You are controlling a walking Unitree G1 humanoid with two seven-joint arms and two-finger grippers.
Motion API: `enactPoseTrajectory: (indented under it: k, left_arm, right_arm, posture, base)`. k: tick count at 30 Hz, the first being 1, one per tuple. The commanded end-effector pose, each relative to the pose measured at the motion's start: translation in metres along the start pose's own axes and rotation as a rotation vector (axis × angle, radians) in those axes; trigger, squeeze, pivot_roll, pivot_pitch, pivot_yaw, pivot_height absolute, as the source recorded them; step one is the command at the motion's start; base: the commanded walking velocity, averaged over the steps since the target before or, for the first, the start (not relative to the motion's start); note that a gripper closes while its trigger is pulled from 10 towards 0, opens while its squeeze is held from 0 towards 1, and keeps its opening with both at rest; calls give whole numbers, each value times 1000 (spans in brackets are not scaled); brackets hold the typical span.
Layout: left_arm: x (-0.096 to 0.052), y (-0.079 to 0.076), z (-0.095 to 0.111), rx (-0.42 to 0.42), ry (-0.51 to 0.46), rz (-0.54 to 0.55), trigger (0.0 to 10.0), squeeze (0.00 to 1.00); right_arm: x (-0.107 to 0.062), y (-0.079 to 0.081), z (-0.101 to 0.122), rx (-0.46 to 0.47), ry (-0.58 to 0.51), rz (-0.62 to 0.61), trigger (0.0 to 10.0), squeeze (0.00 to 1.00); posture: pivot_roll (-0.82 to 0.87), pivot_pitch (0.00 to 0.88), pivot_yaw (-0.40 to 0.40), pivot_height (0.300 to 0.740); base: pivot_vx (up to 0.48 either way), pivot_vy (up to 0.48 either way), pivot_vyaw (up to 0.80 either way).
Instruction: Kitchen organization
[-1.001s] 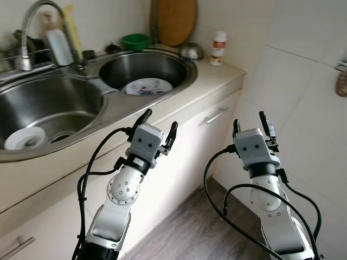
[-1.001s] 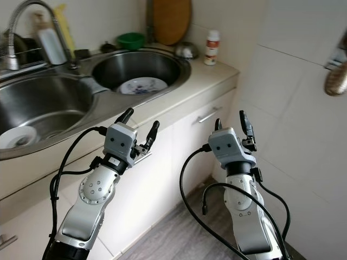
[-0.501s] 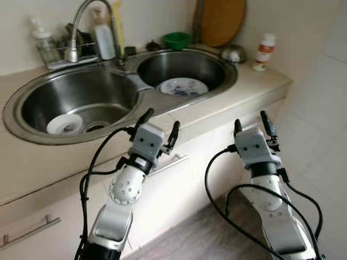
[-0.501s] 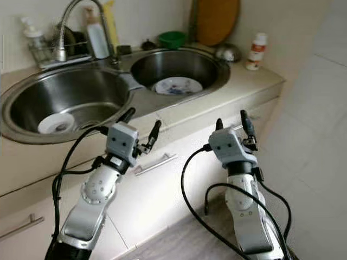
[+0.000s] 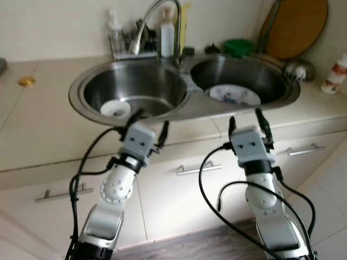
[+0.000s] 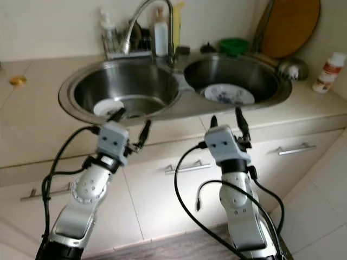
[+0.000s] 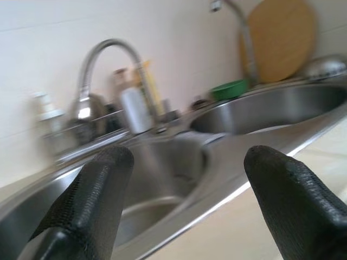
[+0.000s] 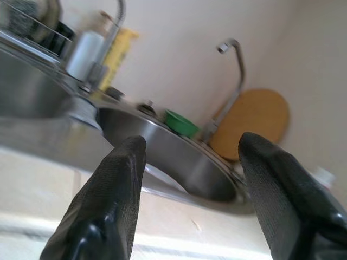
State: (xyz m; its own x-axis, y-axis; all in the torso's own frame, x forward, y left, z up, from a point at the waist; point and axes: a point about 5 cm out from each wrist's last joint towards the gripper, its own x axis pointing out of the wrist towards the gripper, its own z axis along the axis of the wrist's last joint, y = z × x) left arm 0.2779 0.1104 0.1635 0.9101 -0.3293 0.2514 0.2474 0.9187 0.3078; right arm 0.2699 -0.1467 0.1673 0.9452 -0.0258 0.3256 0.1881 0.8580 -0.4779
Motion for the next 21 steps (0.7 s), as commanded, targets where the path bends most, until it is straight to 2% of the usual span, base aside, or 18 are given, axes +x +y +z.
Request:
enactPoseTrajectory:
  k: [1,9,21]
  left_arm:
    - [2,-6,5,2,-16,-24,10000,0]
    - [2,-5,5,-7,-15,-19,10000,0]
    - [2,-5,5,-10,-13,-19,10000,0]
  right_arm:
    - [0,-5,-3,3,14,-16,10000,0]
    - [0,-5,-3,10,17,-14,10000,0]
    - [0,-5,-4,17,18,-15,10000,0]
  posture:
    - [69,0,-54,740]
    - [70,0,-55,740]
    - [69,0,-55,740]
  base:
    - [0,0,0]
    - [0,0,0]
    - [-269,0,0]
